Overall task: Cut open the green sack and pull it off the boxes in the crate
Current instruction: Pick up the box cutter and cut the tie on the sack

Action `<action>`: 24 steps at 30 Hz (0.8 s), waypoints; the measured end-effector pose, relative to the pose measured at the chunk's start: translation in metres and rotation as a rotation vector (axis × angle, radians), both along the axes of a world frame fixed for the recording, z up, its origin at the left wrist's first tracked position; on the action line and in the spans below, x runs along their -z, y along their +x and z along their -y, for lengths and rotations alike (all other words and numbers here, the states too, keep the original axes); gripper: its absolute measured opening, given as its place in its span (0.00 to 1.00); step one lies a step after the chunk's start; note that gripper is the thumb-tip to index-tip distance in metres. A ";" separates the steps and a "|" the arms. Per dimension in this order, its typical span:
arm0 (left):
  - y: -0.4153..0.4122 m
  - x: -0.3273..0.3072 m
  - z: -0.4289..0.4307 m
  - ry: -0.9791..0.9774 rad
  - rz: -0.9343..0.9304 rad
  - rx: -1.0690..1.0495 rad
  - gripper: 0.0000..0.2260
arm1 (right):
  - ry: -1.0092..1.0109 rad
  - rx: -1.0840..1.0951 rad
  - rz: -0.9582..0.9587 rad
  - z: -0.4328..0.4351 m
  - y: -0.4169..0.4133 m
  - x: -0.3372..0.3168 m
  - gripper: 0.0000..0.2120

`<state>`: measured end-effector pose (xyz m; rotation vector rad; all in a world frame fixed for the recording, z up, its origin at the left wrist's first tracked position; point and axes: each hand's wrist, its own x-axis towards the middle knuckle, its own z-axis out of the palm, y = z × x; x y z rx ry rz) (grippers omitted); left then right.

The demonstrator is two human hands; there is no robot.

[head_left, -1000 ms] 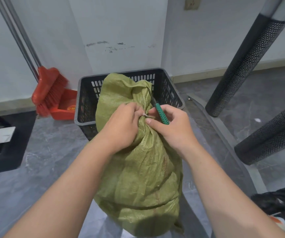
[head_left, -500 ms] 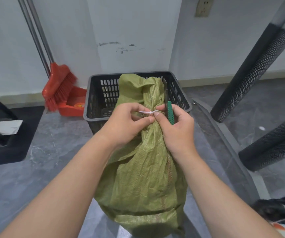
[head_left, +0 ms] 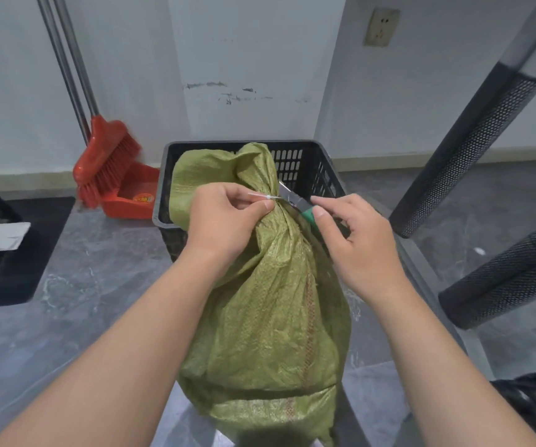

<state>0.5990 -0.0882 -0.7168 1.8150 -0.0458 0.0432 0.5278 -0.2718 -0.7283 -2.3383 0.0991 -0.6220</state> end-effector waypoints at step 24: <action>-0.010 -0.007 0.009 -0.015 -0.033 -0.020 0.03 | -0.394 0.101 -0.051 -0.003 -0.020 -0.014 0.18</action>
